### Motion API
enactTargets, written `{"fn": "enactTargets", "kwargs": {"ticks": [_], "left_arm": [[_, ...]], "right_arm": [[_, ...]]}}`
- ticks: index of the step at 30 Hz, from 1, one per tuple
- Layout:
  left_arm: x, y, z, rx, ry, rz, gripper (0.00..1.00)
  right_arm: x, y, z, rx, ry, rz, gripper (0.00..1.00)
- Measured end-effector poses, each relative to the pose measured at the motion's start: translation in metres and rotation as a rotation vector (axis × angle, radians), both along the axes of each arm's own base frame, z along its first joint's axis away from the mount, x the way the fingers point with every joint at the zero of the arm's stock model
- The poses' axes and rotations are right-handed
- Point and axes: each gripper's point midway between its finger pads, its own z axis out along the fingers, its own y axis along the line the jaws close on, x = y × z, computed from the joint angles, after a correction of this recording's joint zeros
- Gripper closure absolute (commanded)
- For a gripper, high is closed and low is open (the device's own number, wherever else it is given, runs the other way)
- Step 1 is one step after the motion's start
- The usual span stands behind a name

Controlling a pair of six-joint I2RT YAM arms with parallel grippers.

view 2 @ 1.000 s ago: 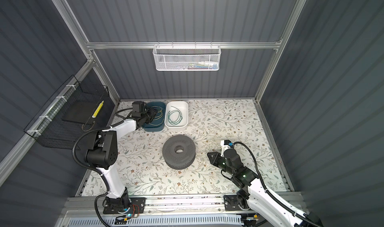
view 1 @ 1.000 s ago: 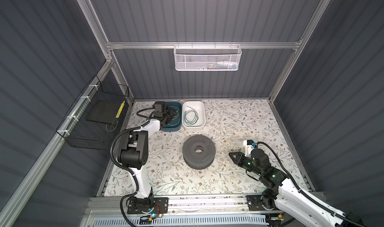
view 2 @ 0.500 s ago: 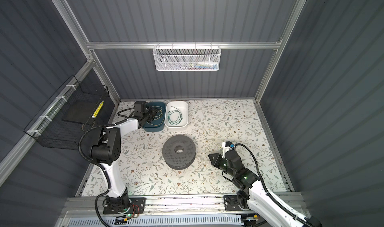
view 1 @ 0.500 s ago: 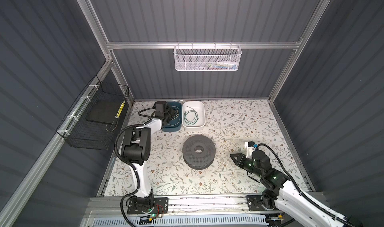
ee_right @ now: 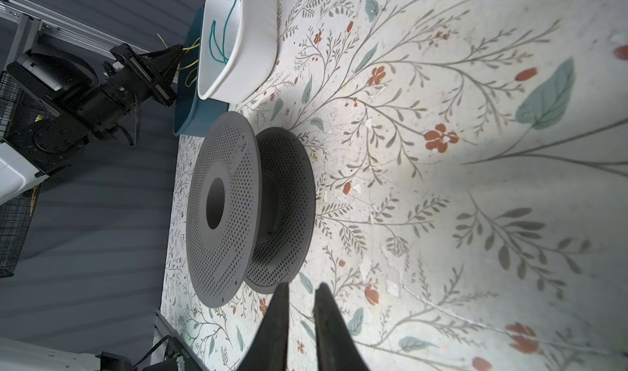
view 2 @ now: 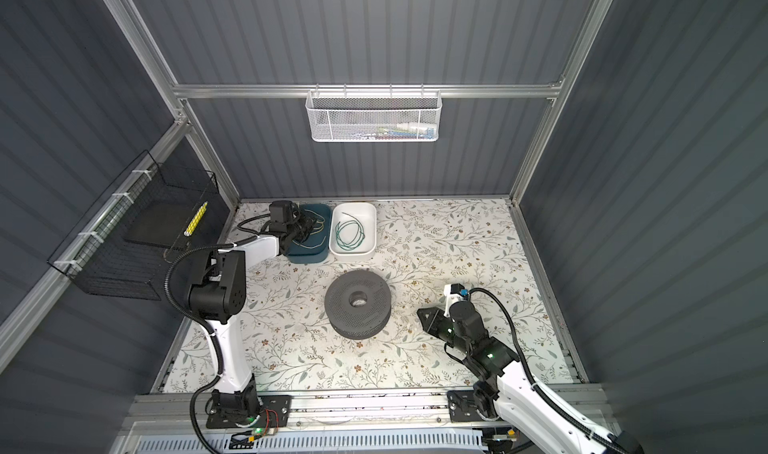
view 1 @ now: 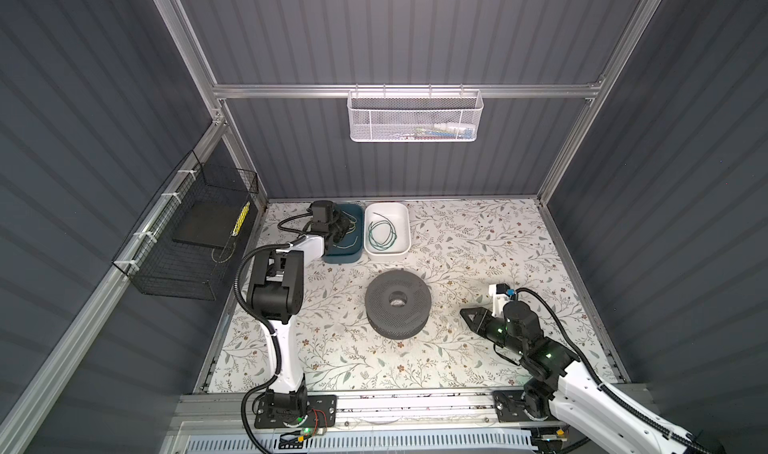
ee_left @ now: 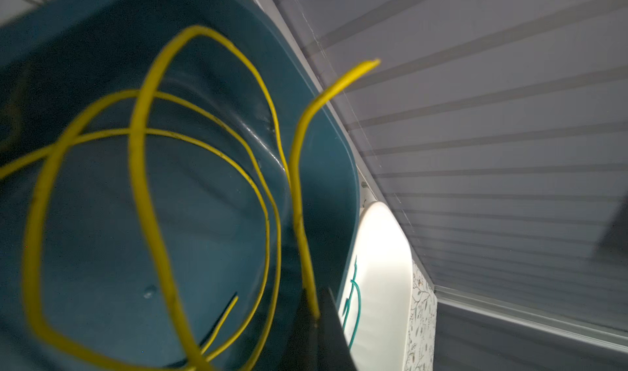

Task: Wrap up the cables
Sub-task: 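Reach the left gripper into the teal tray and grasp the yellow cable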

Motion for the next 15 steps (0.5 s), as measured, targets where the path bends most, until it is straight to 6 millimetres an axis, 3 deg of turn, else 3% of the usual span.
{"fn": "enactTargets", "kwargs": {"ticks": [3, 5, 7, 10, 15], "left_arm": [[0.0, -0.002, 0.001, -0.006, -0.002, -0.01, 0.99], [0.0, -0.003, 0.003, -0.01, -0.007, -0.015, 0.92], [-0.001, -0.004, 0.005, -0.013, -0.011, -0.024, 0.68], [-0.001, -0.006, 0.011, -0.012, -0.023, -0.038, 0.52], [-0.001, -0.004, 0.022, -0.002, -0.048, -0.042, 0.45]], "right_arm": [[0.0, 0.0, 0.0, 0.0, 0.0, -0.002, 0.82], [0.0, 0.0, 0.0, -0.001, 0.001, -0.002, 0.82], [0.001, -0.001, -0.001, -0.003, 0.003, -0.003, 0.81], [0.001, -0.001, -0.003, -0.007, 0.009, -0.003, 0.79], [0.001, 0.0, -0.004, -0.008, 0.012, -0.003, 0.78]]}}
